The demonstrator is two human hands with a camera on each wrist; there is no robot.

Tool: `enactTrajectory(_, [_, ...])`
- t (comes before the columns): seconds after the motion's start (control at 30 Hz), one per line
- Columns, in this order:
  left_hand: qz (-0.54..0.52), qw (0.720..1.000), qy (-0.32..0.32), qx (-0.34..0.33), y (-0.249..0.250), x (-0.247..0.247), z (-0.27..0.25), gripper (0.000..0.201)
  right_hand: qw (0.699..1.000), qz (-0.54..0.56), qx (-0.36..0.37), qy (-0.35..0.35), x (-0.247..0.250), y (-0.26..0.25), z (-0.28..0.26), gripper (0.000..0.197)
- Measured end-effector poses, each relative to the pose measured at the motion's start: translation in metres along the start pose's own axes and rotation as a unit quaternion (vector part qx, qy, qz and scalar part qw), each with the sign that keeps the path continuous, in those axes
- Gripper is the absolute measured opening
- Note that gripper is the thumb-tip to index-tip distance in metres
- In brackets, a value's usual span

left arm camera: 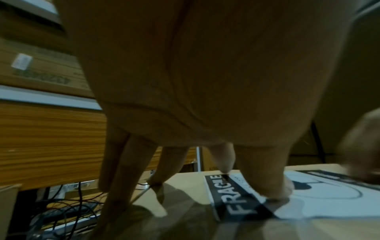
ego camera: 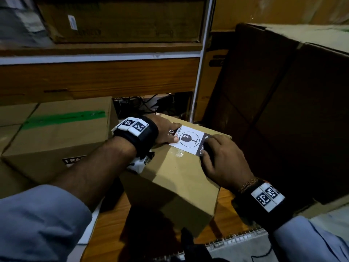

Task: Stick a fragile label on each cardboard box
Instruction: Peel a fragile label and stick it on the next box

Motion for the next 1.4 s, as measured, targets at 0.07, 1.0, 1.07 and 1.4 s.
enactTrajectory(0.07, [0.012,1.0,-0.012,0.004,0.002,-0.001,0.002,0.067,0.999,0.011,0.01,-0.038,-0.001,0.003,0.003,0.04])
enactTrajectory(1.0, [0.033,0.992,-0.007,0.118,0.016,-0.008,0.012,0.083,0.962,-0.215,-0.066,-0.156,0.005,-0.009,0.008,0.104])
enactTrajectory(1.07, [0.052,0.995,0.017,0.088,0.021,-0.007,0.013,0.084,0.972,-0.181,-0.031,-0.146,0.004,-0.006,0.009,0.098])
enactTrajectory(1.4, [0.104,0.993,-0.03,0.041,0.022,0.002,0.009,0.067,0.986,-0.123,-0.046,-0.103,0.002,0.0,0.003,0.08])
Point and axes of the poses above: each hand's wrist, its own z-axis towards the middle knuckle, its own x-axis out of the back of the hand, y = z × x, the point moved 1 cm from there along z, towards the middle knuckle, and after that the axes turned 11 degrees about -y, right-handed, at the moved point
